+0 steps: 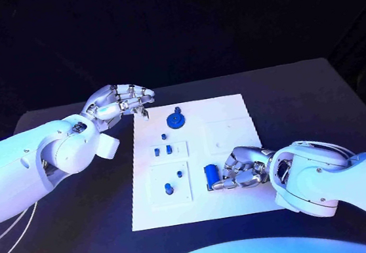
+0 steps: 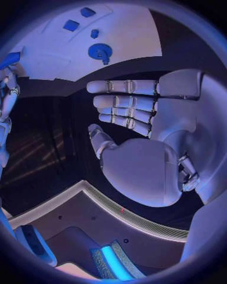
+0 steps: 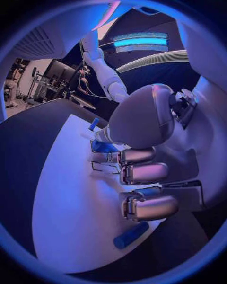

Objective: Assemble the parts on the task board

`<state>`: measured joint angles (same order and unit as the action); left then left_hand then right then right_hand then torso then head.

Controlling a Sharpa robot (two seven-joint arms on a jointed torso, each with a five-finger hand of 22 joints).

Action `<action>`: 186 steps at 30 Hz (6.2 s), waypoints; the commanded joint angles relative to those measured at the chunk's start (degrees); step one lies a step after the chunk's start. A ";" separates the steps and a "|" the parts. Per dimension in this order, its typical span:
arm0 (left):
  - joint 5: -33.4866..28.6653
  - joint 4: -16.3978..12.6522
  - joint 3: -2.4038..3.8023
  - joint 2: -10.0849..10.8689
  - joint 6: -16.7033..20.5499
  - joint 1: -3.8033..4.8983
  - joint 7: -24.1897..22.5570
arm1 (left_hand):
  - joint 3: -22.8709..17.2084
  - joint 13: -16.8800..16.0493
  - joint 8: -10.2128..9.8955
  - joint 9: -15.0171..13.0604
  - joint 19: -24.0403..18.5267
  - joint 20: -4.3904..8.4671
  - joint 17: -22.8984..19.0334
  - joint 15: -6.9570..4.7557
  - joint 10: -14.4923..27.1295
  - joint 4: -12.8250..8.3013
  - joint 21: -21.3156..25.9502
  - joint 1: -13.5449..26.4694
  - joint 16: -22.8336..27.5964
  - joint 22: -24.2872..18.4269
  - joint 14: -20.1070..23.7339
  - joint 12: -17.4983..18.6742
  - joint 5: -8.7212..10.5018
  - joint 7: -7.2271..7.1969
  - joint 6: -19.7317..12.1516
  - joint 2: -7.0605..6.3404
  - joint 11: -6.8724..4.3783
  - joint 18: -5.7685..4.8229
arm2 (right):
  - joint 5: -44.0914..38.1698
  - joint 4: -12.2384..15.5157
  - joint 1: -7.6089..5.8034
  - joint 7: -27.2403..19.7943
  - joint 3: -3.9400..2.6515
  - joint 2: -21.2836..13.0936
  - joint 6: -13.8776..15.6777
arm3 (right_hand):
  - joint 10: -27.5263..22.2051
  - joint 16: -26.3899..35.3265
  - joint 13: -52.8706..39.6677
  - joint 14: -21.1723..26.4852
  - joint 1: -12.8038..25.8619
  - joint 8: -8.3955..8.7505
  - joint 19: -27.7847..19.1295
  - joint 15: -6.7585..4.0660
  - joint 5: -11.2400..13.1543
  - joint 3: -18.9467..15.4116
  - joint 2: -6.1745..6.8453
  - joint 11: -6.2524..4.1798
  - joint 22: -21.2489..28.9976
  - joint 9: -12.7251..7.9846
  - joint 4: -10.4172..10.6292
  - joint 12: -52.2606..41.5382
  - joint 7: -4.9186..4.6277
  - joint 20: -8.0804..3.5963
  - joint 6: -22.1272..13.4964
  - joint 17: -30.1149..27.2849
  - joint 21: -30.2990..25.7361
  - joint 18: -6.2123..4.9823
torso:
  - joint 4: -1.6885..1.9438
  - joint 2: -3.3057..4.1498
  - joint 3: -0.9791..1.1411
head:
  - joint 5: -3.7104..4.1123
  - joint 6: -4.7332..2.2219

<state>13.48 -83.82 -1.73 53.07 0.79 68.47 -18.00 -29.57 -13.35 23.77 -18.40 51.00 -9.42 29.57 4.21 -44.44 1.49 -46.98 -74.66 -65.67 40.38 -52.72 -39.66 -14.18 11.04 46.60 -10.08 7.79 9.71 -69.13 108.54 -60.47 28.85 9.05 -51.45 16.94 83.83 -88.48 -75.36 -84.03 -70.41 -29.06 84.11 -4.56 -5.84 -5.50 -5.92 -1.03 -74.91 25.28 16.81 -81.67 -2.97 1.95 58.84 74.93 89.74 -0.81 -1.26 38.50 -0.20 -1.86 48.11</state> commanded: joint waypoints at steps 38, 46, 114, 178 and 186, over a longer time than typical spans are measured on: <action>-0.07 -0.01 0.02 -0.11 -1.14 0.02 -0.13 | -0.15 0.07 0.33 -0.09 0.46 -0.16 -0.08 -0.14 0.45 -0.14 0.19 -0.45 -0.25 -0.09 0.32 -0.26 -0.13 -0.10 -0.05 0.26 0.05 0.82 | -0.83 -0.22 0.00 -0.26 -0.04 -0.79 0.20 | 2.82 -0.25 -10.30 -5.42 0.42 -1.17 5.89 -0.05 2.77 0.46 7.21 -0.16 -15.09 -0.39 0.01 0.24 0.11 -0.19 0.39 12.47 0.26 0.81 | 0.03 -0.02 -0.03 | 0.05 0.29; -0.07 -0.02 0.01 -0.11 -1.16 0.02 -0.10 | -0.15 0.08 0.37 -0.12 0.53 -0.14 -0.10 -0.15 0.44 -0.16 0.18 -0.54 -0.28 -0.08 0.31 -0.29 -0.13 -0.11 -0.01 0.29 0.04 0.82 | -1.69 -0.88 0.04 1.40 -0.04 0.16 1.00 | 2.91 -0.22 -10.40 -5.42 1.35 -1.31 5.89 -0.10 2.46 0.58 5.46 -0.25 -15.09 -0.44 -0.08 0.09 0.23 -0.20 0.48 12.42 0.26 0.81 | 0.03 -0.02 -0.05 | 0.04 0.40; -0.34 -1.67 -0.18 0.99 -2.53 0.01 -1.39 | 7.82 -0.20 0.54 -0.58 1.21 -0.63 -0.56 0.16 1.00 5.03 3.87 2.57 -1.07 -2.36 1.34 -2.18 2.53 -0.11 -1.29 -2.08 0.00 0.79 | -16.82 1.94 2.58 -0.83 -0.07 -16.34 10.03 | 0.88 1.03 -8.35 -4.90 -6.74 2.48 5.89 1.35 2.77 1.22 11.11 1.45 -15.09 -1.35 -0.14 4.81 -1.76 1.16 -2.68 10.19 0.26 0.81 | 0.01 0.02 -0.05 | 3.93 -0.21; -0.70 -2.16 -0.25 1.49 -3.70 0.00 -0.25 | 7.01 0.02 0.61 -0.60 1.95 -0.47 -0.81 0.07 1.25 4.95 4.51 -1.16 -1.19 -2.77 1.48 -2.26 2.15 -0.17 -1.04 -0.10 -0.01 0.78 | -7.61 3.98 2.94 2.83 -0.38 -8.65 12.86 | 1.84 0.61 -9.07 -5.15 -7.92 3.13 5.89 0.08 -11.27 30.00 17.21 0.06 -15.09 0.98 -1.46 3.69 -0.32 -0.12 -0.29 11.14 0.26 0.81 | -0.01 0.06 -0.07 | 3.09 0.25; -0.31 -2.20 -0.25 1.48 -3.97 0.00 0.06 | 6.43 0.16 0.57 -0.56 2.05 -0.41 -0.90 0.04 1.29 4.74 4.56 -2.03 -1.16 -2.77 1.56 -2.14 1.92 -0.17 -0.98 0.23 0.00 0.78 | -2.78 2.77 3.03 2.36 -0.29 -6.21 12.44 | 1.87 0.62 -9.11 -5.15 -3.70 3.08 5.89 0.22 -8.80 30.27 17.06 0.23 -15.09 1.36 -0.34 3.71 -0.51 -0.01 -0.47 11.13 0.26 0.81 | -0.09 -0.02 -0.04 | 3.04 0.27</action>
<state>13.11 -85.83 -2.01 54.62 -2.00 68.45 -17.90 -22.80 -13.23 24.18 -18.93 52.68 -9.88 28.71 4.21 -43.41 6.23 -42.76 -76.20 -66.59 37.69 -51.48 -41.71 -11.95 10.85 45.58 -9.67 7.78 9.71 -75.89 111.54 -57.51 32.25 8.73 -57.98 29.22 83.84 -87.69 -74.92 -83.92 -74.47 -25.99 83.91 -4.23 -14.93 24.81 11.16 -0.82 -74.90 25.88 16.22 -77.81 -3.45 2.15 58.74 74.92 89.73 -0.82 -1.31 38.52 -0.27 1.24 48.38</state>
